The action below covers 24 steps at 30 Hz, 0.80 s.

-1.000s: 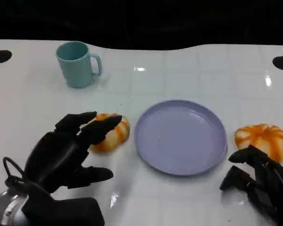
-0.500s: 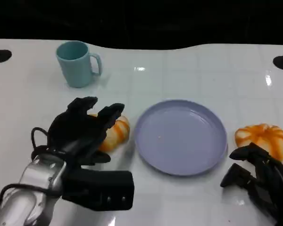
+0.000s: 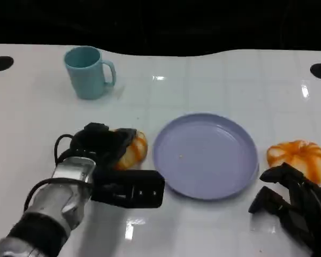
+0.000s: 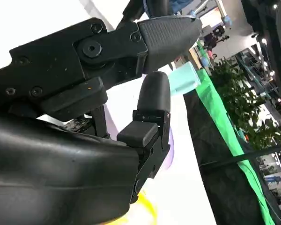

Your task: Grasp the bread from the table and place it into the plate.

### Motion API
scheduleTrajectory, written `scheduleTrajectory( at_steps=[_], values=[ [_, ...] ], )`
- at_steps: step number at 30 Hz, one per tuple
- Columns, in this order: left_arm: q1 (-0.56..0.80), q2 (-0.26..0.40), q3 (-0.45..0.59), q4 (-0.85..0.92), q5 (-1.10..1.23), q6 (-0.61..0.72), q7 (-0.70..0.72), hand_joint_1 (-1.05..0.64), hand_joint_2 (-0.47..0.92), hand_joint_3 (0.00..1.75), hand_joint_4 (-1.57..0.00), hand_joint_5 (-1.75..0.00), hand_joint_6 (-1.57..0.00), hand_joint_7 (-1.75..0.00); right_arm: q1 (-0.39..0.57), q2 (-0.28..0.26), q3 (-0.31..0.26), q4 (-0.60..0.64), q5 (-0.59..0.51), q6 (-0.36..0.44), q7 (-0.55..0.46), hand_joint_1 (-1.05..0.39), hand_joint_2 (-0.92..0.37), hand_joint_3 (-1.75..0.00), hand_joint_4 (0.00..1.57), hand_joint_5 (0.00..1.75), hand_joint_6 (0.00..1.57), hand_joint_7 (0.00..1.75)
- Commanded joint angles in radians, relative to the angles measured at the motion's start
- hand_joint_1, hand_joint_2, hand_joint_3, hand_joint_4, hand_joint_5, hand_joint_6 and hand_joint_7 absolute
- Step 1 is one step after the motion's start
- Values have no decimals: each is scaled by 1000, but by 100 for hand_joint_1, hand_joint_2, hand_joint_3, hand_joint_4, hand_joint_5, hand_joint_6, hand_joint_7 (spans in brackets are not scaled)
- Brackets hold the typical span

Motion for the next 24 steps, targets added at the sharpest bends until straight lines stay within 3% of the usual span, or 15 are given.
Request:
scheduleTrajectory(
  at_steps=[1, 8, 11, 12, 13, 14, 15, 17, 18, 20, 22, 24],
  values=[
    [-82, -17, -26, 175, -35, -33, 83, -48, 79, 0, -8, -21, -20, -1, 16, -16, -5, 1, 2, 17, -3, -54, -92, -16, 65, 155, 65, 117],
    [-158, -46, -62, 353, -79, -71, 140, -50, 77, 0, -11, -19, -22, -1, 21, -20, -1, 10, -20, -21, -9, -58, -92, -18, 66, 156, 65, 117],
    [-176, -50, -74, 399, -95, -99, 160, -48, 85, 3, -15, -21, -27, -3, 22, -19, -4, 9, -14, -13, -3, -57, -92, -18, 65, 154, 64, 115],
    [-177, -47, -62, 406, -114, -124, 179, -45, 87, 5, -29, -29, -37, -8, 22, -20, -3, 9, -15, -16, -3, -57, -92, -18, 65, 154, 64, 115],
    [-179, -44, -53, 413, -130, -144, 194, -39, 89, 8, -49, -57, -62, -12, 23, -20, -3, 9, -16, -18, -2, -57, -92, -18, 66, 154, 64, 115],
    [-179, -39, -49, 421, -141, -164, 222, -36, 91, 10, -58, -75, -75, -13, 23, -20, -3, 8, -18, -21, -2, -57, -92, -18, 66, 154, 64, 115],
    [-181, -36, -47, 428, -148, -178, 243, -33, 92, 25, -69, -133, -86, -58, 23, -21, -3, 8, -19, -23, -2, -56, -92, -20, 66, 154, 64, 115],
    [-184, -34, -53, 438, -151, -174, 276, -33, 92, 39, -76, -164, -72, -118, 22, -23, -3, 15, -19, -31, 8, -56, -92, -21, 65, 154, 63, 115],
    [-185, -34, -56, 442, -153, -171, 284, -33, 92, 46, -77, -170, -63, -135, 21, -24, -3, 18, -19, -34, 11, -56, -92, -21, 65, 154, 62, 115],
    [-186, -32, -63, 445, -152, -166, 307, -33, 92, 50, -76, -173, -58, -143, 19, -24, -4, 23, -19, -38, 12, -56, -92, -22, 65, 155, 62, 116],
    [-186, -30, -70, 446, -149, -161, 329, -34, 92, 46, -77, -174, -50, -164, 17, -24, -6, 28, -18, -41, 12, -55, -92, -22, 65, 155, 62, 117],
    [-184, -26, -70, 438, -152, -155, 357, -30, 92, 38, -76, -175, -49, -164, 13, -22, -7, 34, -19, -45, 5, -56, -92, -22, 66, 155, 63, 118]
  ],
)
